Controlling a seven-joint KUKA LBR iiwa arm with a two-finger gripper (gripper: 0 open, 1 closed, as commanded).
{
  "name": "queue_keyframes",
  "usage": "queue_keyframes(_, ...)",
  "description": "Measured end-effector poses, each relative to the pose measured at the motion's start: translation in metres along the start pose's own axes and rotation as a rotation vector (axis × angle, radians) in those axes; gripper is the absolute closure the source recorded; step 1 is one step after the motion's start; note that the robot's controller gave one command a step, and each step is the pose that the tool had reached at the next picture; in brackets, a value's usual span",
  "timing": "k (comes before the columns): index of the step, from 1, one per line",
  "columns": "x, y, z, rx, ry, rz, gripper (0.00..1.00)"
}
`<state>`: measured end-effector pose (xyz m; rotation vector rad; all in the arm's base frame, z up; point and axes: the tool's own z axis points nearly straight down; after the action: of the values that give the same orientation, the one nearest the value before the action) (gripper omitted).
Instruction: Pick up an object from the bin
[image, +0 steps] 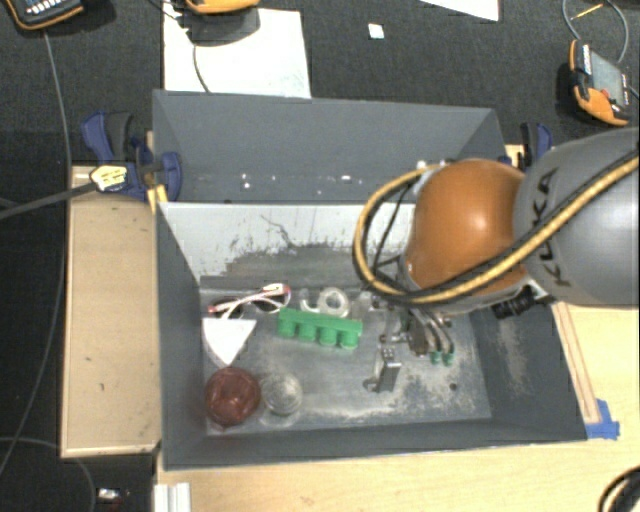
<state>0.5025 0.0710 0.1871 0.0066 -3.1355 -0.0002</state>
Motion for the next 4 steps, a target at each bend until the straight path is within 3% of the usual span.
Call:
queue_keyframes(1, -0.002, 0.000, -0.004, -0.001, -0.008, 0.004, 0.00)
queue_keyframes(2, -0.053, 0.023, 0.095, -0.003, -0.012, 0.198, 0.00)
queue_keyframes(3, -0.081, 0.029, 0.053, -0.001, -0.012, 0.046, 0.00)
queue_keyframes(4, -0.055, 0.044, 0.089, -0.003, -0.005, 0.330, 0.00)
